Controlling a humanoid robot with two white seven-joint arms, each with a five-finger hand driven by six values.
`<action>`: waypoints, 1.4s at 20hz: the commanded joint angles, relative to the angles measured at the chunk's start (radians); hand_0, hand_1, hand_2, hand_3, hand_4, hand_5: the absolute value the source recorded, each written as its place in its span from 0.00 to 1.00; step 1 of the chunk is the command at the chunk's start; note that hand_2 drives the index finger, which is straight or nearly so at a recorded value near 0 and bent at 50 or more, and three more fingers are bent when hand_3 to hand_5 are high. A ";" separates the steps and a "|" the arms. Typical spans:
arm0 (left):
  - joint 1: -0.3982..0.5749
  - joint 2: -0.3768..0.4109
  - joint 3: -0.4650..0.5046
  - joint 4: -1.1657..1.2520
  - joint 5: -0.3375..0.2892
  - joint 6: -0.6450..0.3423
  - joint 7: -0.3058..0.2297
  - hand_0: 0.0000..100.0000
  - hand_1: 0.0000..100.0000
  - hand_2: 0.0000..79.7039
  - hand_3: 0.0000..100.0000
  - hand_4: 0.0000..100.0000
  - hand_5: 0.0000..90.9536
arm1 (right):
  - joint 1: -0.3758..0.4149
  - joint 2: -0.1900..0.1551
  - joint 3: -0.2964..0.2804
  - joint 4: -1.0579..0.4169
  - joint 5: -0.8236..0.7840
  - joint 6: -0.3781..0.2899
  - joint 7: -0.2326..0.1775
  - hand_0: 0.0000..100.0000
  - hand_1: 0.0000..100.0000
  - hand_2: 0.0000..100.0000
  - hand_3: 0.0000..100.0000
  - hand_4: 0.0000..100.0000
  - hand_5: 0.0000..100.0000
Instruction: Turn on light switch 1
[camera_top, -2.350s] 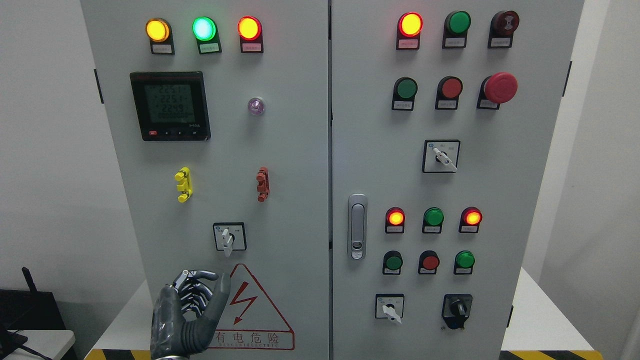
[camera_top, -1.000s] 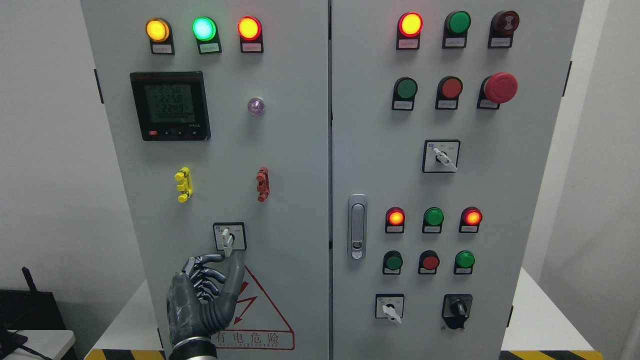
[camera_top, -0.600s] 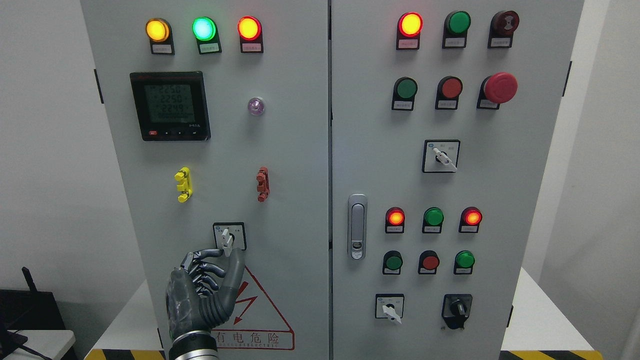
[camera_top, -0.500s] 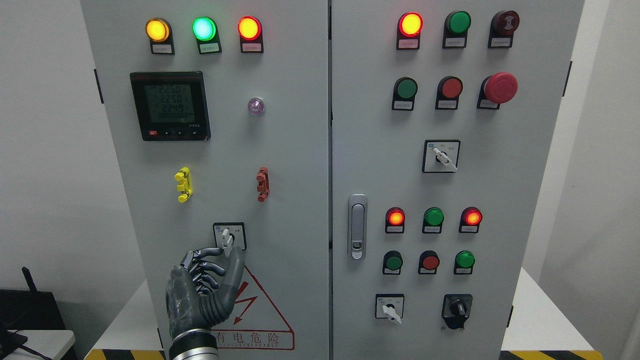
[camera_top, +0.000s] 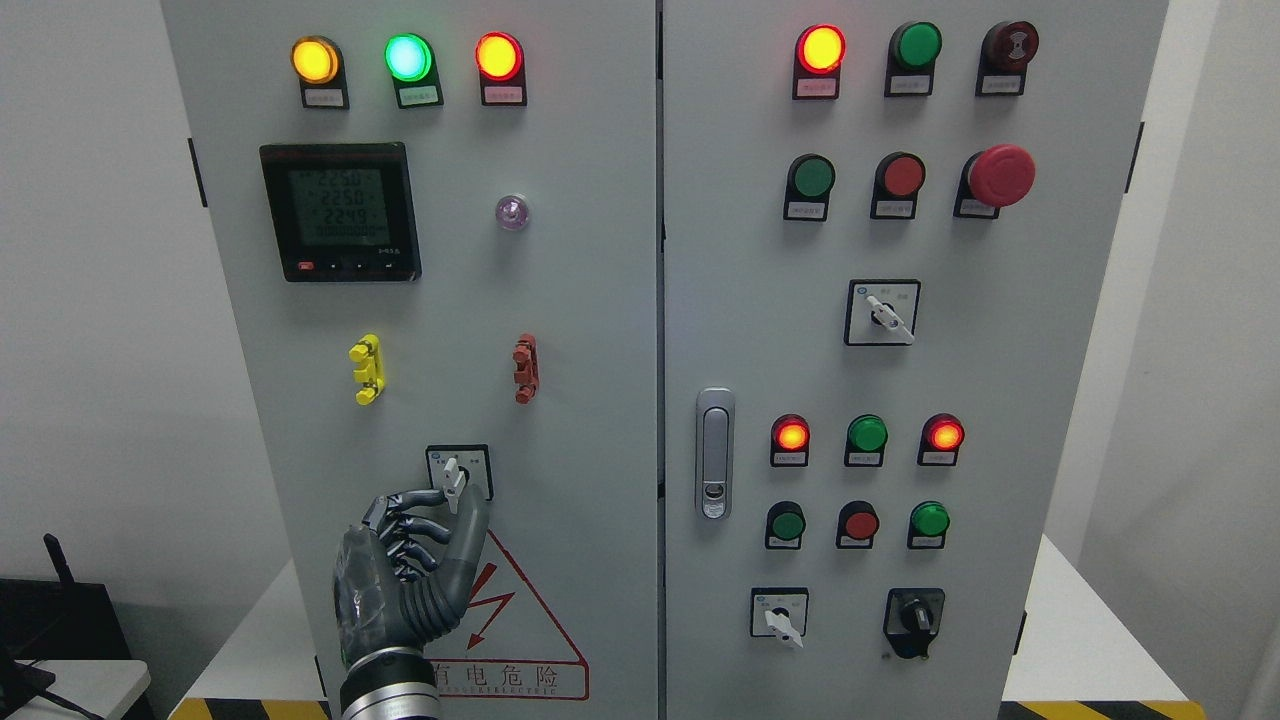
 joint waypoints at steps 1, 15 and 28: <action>-0.012 -0.005 0.002 0.000 0.015 0.025 -0.005 0.19 0.46 0.56 0.75 0.88 0.96 | -0.001 -0.001 0.017 0.000 -0.025 0.002 -0.001 0.12 0.39 0.00 0.00 0.00 0.00; -0.044 -0.008 0.001 -0.002 0.017 0.071 -0.008 0.31 0.39 0.61 0.76 0.89 0.96 | 0.001 -0.001 0.017 0.000 -0.025 0.000 -0.001 0.12 0.39 0.00 0.00 0.00 0.00; -0.044 -0.008 0.002 0.001 0.017 0.082 -0.010 0.32 0.38 0.60 0.74 0.88 0.96 | 0.001 0.000 0.017 0.000 -0.025 0.002 -0.001 0.12 0.39 0.00 0.00 0.00 0.00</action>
